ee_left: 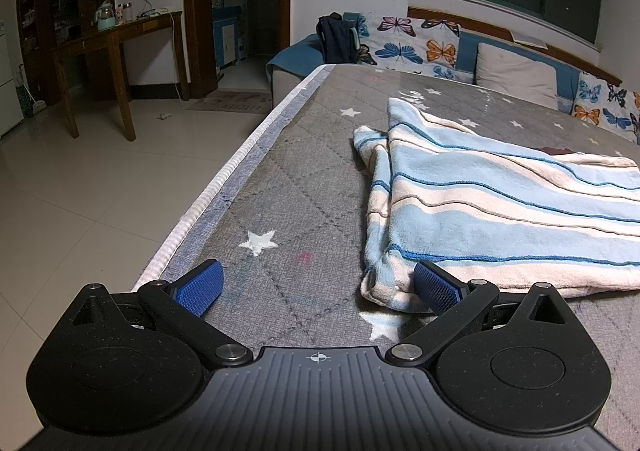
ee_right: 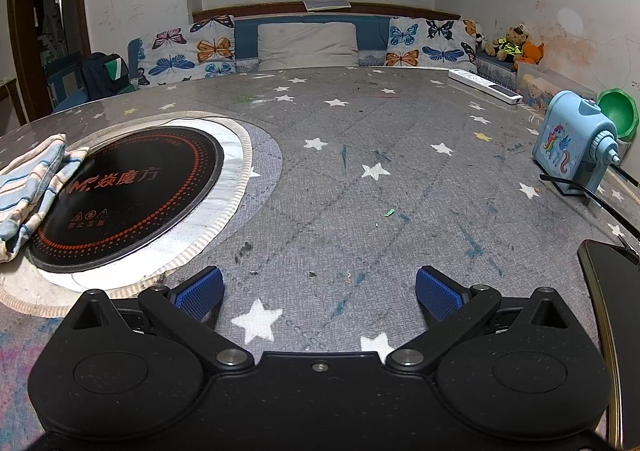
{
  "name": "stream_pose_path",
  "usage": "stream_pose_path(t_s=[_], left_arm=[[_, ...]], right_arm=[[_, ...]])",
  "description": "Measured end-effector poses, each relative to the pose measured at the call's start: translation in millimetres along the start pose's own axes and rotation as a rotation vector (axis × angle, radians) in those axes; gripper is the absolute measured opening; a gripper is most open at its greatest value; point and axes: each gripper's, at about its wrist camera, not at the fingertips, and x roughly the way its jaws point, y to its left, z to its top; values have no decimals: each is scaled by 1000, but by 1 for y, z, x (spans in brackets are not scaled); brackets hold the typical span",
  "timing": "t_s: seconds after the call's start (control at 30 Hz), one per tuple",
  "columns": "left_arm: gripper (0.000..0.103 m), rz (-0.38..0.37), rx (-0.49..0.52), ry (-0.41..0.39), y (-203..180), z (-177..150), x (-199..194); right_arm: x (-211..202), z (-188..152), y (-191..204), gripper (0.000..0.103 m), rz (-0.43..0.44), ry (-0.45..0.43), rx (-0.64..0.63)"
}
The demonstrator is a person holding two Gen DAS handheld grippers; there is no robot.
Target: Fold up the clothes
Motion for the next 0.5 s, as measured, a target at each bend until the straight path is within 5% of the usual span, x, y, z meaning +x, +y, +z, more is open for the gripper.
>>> stream_pose_path(t_s=[0.5], left_arm=[[102,0,-1,-1,-1,0,0]], right_arm=[[-1,2,-3,103,-1,1,-2]])
